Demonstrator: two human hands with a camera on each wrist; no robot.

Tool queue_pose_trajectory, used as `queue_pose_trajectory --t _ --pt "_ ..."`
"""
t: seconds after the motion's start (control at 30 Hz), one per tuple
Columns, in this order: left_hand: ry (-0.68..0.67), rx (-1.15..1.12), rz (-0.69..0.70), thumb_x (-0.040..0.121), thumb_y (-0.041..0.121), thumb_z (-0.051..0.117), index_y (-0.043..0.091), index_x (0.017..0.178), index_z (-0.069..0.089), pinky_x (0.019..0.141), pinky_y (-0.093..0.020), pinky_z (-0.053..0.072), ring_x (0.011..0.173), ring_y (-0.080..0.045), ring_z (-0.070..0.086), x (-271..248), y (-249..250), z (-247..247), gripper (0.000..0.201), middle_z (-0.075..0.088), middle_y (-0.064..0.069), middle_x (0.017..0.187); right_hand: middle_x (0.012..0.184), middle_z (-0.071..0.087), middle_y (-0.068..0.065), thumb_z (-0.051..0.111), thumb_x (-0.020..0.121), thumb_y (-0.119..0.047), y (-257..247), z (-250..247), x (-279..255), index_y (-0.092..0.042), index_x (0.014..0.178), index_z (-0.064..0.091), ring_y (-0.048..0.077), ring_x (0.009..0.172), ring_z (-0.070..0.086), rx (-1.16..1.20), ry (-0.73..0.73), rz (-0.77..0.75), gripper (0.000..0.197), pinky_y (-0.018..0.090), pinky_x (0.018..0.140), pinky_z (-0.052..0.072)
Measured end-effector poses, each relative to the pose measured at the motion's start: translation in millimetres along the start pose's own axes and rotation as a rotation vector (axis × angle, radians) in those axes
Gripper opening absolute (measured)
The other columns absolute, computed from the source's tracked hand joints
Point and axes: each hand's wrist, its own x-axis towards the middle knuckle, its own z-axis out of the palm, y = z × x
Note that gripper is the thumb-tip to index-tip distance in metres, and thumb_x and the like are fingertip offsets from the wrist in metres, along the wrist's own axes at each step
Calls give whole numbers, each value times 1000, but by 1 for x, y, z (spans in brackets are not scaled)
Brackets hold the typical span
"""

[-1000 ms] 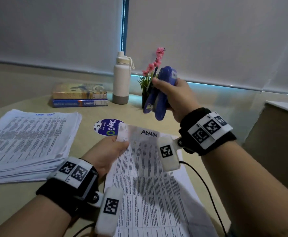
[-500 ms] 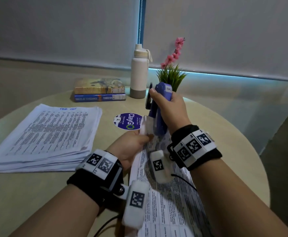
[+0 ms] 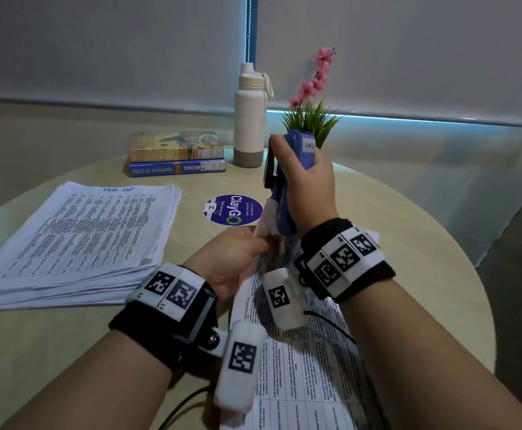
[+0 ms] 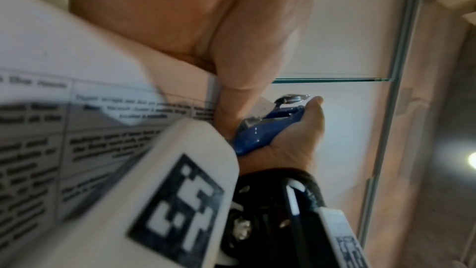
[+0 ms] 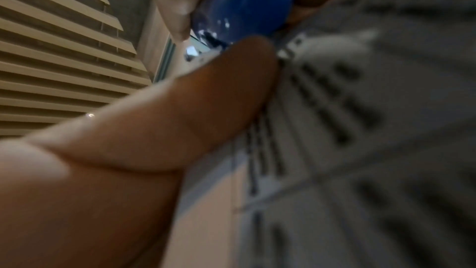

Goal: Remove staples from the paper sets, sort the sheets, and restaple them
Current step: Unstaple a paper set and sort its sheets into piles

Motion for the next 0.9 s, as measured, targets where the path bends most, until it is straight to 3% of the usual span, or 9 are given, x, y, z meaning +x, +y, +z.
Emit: queue_pose_trajectory --t 0.1,0.17,0.3,0.4,0.53,0.67,0.73,0.8,0.9 --pt "0 0 10 96 -4 44 -4 94 66 76 -37 58 75 -28 69 -5 2 3 22 72 -18 85 50 44 -13 65 87 -23 0 1 0 -19 67 51 2 43 44 27 8 -60 25 19 45 43" --pt "5 -3 13 95 -5 45 -10 106 64 90 -46 52 89 -35 66 -7 2 5 22 68 -26 99 48 45 -15 66 85 -26 2 2 0 -22 66 51 3 45 44 25 7 -82 25 23 47 45" --pt "40 20 2 94 -6 44 -4 92 68 72 -35 55 71 -27 68 -6 1 3 24 72 -18 83 52 50 -13 71 78 -35 1 2 3 -24 66 54 9 50 50 -42 -6 24 23 30 55 48" --pt "65 6 -18 94 -1 48 -6 100 67 70 -37 55 71 -27 66 -7 3 3 20 71 -19 86 66 58 0 70 73 -39 -20 -16 14 -19 75 58 18 61 56 35 39 119 23 35 64 49" --pt "138 -22 -45 96 3 50 -3 107 65 87 -50 52 81 -32 67 -7 9 -2 19 71 -22 97 86 58 12 72 68 -39 -59 -80 45 -11 94 58 24 75 58 213 245 21 41 37 69 50" --pt "193 -62 -69 95 2 51 4 111 64 82 -50 53 87 -36 68 -1 11 -9 21 70 -25 106 98 62 24 68 56 -45 -66 -148 73 0 118 50 23 63 66 -351 186 126 78 28 56 52" --pt "206 -73 -74 95 2 49 5 109 65 83 -52 53 88 -37 67 1 11 -9 21 70 -26 106 100 65 20 70 60 -45 -57 -175 78 -5 109 53 30 80 67 -764 77 238 66 35 71 54" --pt "203 -79 -79 96 2 48 4 111 64 85 -54 52 91 -38 67 1 10 -9 22 70 -26 106 93 64 14 71 75 -40 -43 -197 76 -7 94 56 27 82 61 -1184 -92 323 41 28 70 43" --pt "187 -71 -89 97 3 48 4 117 63 92 -60 49 101 -41 66 2 9 -9 25 70 -25 107 85 59 9 69 80 -41 -19 -214 67 -8 84 57 25 79 53 -1603 -347 458 35 27 69 37"
